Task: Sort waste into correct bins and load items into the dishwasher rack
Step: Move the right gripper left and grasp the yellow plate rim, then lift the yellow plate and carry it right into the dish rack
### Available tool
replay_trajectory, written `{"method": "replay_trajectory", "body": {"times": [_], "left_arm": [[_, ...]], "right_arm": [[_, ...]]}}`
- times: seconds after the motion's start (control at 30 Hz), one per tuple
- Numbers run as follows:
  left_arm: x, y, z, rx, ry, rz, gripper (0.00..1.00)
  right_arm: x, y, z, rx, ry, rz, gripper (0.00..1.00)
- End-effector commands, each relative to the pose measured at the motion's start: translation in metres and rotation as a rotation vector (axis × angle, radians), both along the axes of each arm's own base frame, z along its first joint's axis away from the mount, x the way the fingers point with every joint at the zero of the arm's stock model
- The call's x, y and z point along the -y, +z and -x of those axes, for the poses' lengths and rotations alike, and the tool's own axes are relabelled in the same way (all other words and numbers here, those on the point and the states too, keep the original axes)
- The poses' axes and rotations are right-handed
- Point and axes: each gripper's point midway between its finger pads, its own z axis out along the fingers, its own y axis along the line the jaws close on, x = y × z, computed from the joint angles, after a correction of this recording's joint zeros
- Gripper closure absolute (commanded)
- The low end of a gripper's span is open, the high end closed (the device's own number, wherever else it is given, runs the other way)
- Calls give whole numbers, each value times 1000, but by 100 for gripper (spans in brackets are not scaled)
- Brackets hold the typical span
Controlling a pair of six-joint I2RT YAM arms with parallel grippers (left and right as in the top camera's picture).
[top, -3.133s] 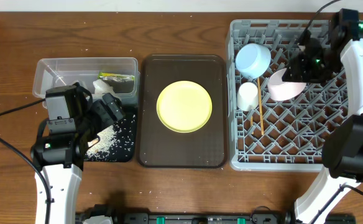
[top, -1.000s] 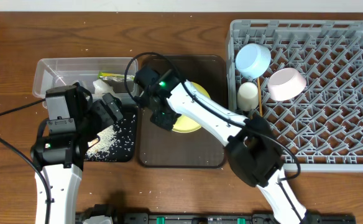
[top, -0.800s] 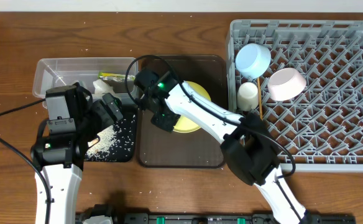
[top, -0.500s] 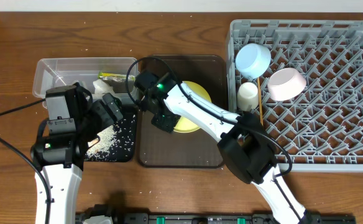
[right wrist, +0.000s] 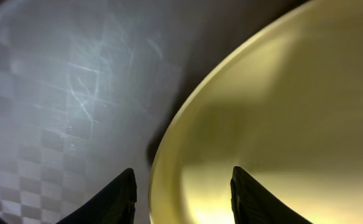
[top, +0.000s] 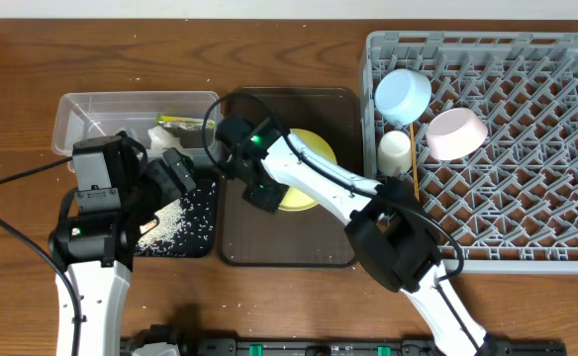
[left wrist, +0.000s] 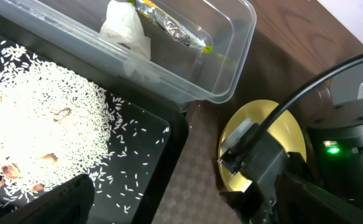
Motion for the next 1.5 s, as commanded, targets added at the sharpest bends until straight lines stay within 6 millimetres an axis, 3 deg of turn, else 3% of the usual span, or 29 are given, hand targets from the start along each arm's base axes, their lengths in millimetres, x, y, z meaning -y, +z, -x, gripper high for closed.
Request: {"method": "replay_trajectory", "body": {"times": [0.0,0.07,0.27,0.43,0.5,0.63,0.83,0.97,1.03,1.13,1.23,1.47], "left_arm": [[-2,8,-3,19,-4,-12,4],[-2,8,-3,19,-4,-12,4],[-2,8,-3,19,-4,-12,4],[-2,8,-3,19,-4,-12,4],[-2,8,-3,19,-4,-12,4],[-2,8,-3,19,-4,-12,4],[-2,8,-3,19,-4,-12,4],[-2,8,-3,19,-4,-12,4],[-2,8,-3,19,-4,-12,4],[-2,8,-3,19,-4,-12,4],[-2,8,-3,19,-4,-12,4],[-2,8,-3,19,-4,-12,4]], "right_arm": [[6,-11,6,-21,-13,27,54],[7,-13,8,-25,-12,31,60],[6,-13,7,-23,-12,25,99],[-7,-7,19,-99,23,-53,99],[-14,6,22,-128,20,-95,99],[-30,61,23,-181,7,-252,99],[-42,187,27,-279,9,-670,99],[-16,261,15,-307,-20,-909,99],[6,287,5,-310,-59,-987,99],[40,309,-10,-320,-134,-1063,99],[78,312,-28,-335,-259,-1083,99],[154,295,-55,-336,-488,-1071,99]]}}
